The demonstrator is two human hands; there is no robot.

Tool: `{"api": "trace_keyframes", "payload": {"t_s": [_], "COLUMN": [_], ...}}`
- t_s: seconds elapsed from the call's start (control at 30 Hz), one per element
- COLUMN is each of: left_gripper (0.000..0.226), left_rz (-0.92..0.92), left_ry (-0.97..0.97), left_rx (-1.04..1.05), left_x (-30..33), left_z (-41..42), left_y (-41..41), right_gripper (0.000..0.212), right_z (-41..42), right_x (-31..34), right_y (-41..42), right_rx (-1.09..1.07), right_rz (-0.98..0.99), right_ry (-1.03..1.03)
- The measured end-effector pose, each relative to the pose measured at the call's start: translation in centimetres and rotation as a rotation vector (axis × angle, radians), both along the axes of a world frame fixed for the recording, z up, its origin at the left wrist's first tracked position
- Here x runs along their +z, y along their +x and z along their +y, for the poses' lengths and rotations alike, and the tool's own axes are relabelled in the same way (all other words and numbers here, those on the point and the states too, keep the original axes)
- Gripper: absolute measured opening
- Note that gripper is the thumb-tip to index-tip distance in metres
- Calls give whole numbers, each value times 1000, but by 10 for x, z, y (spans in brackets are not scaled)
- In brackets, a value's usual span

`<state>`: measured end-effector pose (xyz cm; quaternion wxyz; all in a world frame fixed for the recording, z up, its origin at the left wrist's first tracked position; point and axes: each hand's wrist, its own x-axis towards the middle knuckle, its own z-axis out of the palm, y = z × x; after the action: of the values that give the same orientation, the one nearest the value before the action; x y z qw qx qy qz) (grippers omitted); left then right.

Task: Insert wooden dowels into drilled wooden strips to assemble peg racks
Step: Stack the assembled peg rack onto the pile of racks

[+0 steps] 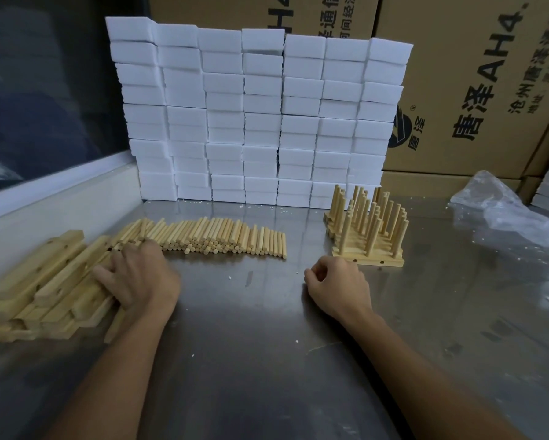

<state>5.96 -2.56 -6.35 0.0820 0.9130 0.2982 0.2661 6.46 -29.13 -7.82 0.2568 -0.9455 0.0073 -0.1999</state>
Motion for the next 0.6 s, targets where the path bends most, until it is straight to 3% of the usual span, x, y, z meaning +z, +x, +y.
{"api": "trace_keyframes", "payload": {"t_s": [0.27, 0.6], "left_gripper": [28, 23], "left_rz": [57, 82], "left_ry": [-89, -145], "left_rx": [-184, -147], "left_x": [2, 4], "left_z": [-5, -10], "left_y": [1, -2], "right_gripper": [18, 17], "right_z": [-1, -2], "right_x": [-1, -1], "right_y": [1, 2], "right_rx": [-1, 10], "right_rz": [2, 12], "right_ry": [8, 13]}}
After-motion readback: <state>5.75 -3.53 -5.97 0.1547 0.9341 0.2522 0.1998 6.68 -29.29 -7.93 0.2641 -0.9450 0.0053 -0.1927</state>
